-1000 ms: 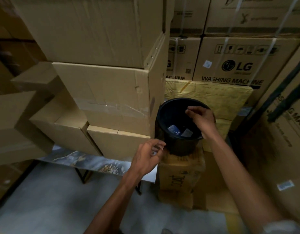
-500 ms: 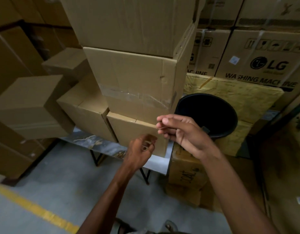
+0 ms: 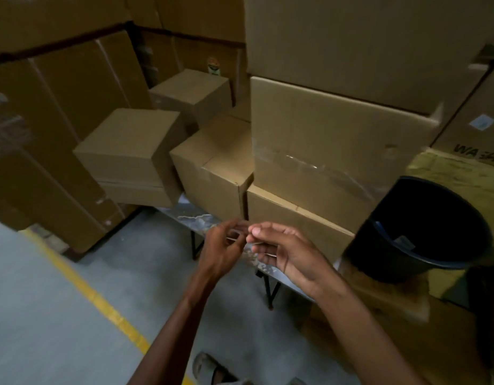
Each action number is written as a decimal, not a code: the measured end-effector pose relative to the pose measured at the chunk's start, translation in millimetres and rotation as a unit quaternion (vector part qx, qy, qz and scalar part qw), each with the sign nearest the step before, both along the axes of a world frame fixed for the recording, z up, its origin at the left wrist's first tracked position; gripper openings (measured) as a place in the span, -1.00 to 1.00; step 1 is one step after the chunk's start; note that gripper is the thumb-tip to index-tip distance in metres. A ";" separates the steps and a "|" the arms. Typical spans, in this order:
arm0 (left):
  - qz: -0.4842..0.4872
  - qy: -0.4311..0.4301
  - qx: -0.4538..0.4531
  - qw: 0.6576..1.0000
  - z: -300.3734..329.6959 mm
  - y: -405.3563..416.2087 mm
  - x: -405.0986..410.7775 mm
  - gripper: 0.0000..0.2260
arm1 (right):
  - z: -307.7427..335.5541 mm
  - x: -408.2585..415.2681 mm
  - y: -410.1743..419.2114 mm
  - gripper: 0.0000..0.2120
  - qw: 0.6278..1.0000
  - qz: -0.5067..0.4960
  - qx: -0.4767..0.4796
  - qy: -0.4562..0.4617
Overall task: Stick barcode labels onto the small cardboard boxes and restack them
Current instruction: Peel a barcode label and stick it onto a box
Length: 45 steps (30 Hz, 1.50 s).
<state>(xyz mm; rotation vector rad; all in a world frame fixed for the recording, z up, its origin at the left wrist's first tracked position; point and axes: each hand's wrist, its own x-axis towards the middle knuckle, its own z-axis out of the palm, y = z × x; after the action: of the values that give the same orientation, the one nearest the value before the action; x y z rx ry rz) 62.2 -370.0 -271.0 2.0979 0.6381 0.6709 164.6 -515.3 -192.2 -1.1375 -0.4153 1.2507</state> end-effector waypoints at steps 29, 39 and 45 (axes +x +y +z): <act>0.122 -0.042 0.003 0.992 28.2 361.4 -120.5 -0.80 | -0.2 -78.4 368.8 -0.91 0.994 0.005 0.034 -0.100; 0.132 0.048 0.090 0.986 45.6 515.6 -81.5 -0.73 | -18.8 -17.9 507.4 -0.96 0.892 -0.118 -0.018 -0.437; 0.120 0.228 0.065 0.964 33.5 576.0 -55.3 -0.30 | -29.0 -8.5 548.3 -0.37 0.790 -0.051 -0.239 -0.562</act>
<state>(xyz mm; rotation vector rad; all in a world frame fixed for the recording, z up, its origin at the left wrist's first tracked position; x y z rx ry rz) 6.8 206.0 -237.5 2.3400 1.1462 0.3600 156.0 33.0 -221.2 -2.2832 -0.9198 0.4328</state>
